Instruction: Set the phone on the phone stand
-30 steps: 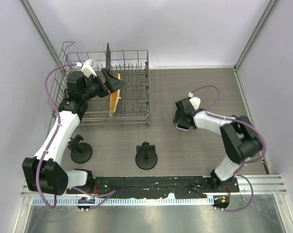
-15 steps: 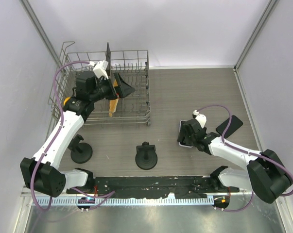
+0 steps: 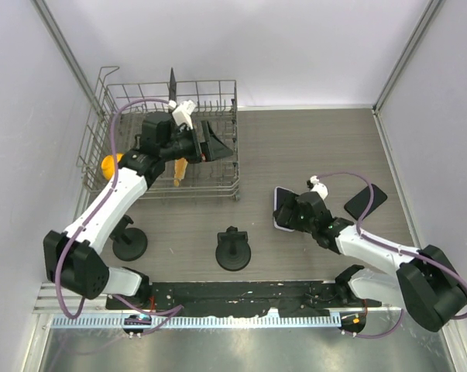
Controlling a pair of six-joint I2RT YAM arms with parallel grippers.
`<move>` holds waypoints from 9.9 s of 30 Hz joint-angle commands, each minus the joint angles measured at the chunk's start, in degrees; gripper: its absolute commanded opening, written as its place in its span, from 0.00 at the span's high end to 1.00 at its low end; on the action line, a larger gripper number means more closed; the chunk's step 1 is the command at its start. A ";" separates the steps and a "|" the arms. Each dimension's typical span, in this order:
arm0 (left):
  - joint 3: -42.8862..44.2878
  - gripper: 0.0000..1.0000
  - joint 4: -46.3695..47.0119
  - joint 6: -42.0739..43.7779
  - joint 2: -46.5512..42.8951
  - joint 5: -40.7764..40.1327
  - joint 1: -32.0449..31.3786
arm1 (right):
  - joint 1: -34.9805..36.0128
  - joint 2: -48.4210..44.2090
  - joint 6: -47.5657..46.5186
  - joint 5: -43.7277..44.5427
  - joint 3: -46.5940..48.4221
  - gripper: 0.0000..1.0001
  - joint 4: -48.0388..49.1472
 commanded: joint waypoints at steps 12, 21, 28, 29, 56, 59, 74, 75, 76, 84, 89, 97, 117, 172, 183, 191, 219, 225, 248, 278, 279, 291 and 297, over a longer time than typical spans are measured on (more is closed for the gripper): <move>5.31 0.13 -6.64 1.48 6.79 -1.24 -10.75 | 0.21 -16.69 9.76 0.07 -10.93 0.99 24.80; 5.66 0.08 -8.14 1.12 10.93 -6.26 -15.68 | 0.21 -21.44 2.65 -5.72 -10.07 0.99 27.88; 4.26 0.00 -6.12 1.56 10.31 -8.46 -16.82 | 0.21 -22.41 0.79 -9.60 -6.90 0.99 25.86; 4.17 0.00 -5.85 1.48 10.40 -8.46 -17.08 | 0.29 -22.15 0.97 -9.95 -6.72 0.99 26.03; 3.90 0.46 -4.18 -0.02 12.95 -6.18 -17.70 | 14.88 -15.65 1.15 -3.19 -1.71 0.99 30.34; 4.17 0.54 -4.09 -0.11 13.39 -4.69 -17.88 | 16.02 -14.59 0.71 -2.13 -1.10 0.99 30.78; 3.99 1.00 -4.45 3.93 11.37 -4.33 -19.11 | 17.43 -16.78 -6.67 -3.01 3.11 0.36 16.74; 3.91 1.00 -4.18 4.11 10.93 -3.81 -19.11 | 17.35 -16.96 -7.38 -2.92 4.17 0.31 14.63; 3.90 1.00 -3.75 4.20 10.84 -3.28 -19.11 | 17.35 -17.13 -9.30 -2.83 5.22 0.26 9.74; 1.97 1.00 1.35 3.49 7.33 3.58 -19.63 | 17.35 -19.51 -19.59 -17.12 9.10 0.15 -1.12; 1.62 1.00 3.29 2.98 5.30 6.64 -19.72 | 17.35 -20.47 -22.23 -21.11 10.68 0.14 -5.51; 0.13 1.00 7.25 4.55 3.19 13.24 -21.92 | 16.99 -28.38 -22.50 -11.36 12.00 0.05 -9.91; -5.15 1.00 24.29 -3.01 -1.82 24.41 -23.50 | 15.85 -39.72 -12.23 -26.03 -1.17 0.59 17.13; 11.70 1.00 -4.60 4.20 -7.08 -0.33 -27.54 | 15.85 -38.40 -17.84 -17.17 13.76 0.25 -4.97; 8.50 1.00 -9.74 17.81 -22.81 -36.40 -27.46 | 17.16 -25.59 -13.72 -20.85 23.25 0.21 -22.91; 0.04 1.00 -5.33 21.34 -27.83 -39.92 -27.46 | 30.34 -16.80 -10.11 -7.88 31.42 0.22 -27.74; -4.35 1.00 -3.22 20.29 -26.51 -36.32 -27.37 | 43.54 -2.37 -7.73 7.37 39.60 0.54 -34.87; -4.54 1.00 -2.95 20.37 -26.60 -36.15 -27.37 | 43.54 -0.44 -8.61 8.50 41.27 0.56 -36.46; -8.66 1.00 4.25 19.75 -31.17 -23.24 -27.37 | 43.62 -5.53 -14.58 29.50 36.44 0.99 -26.09; -18.78 1.00 30.27 15.98 -26.70 25.46 -27.37 | 29.39 1.23 -23.37 -5.99 42.15 0.99 -30.57; -18.60 1.00 30.36 16.06 -25.99 27.38 -27.37 | 29.04 1.50 -23.73 -7.65 42.15 0.99 -30.57; -21.93 1.00 42.92 15.36 -19.49 30.74 -27.46 | 27.81 0.36 -25.58 -14.96 40.83 0.99 -28.90; -23.26 1.00 42.23 18.96 -19.14 29.51 -27.63 | 26.84 0.09 -26.01 -16.36 40.39 0.99 -28.11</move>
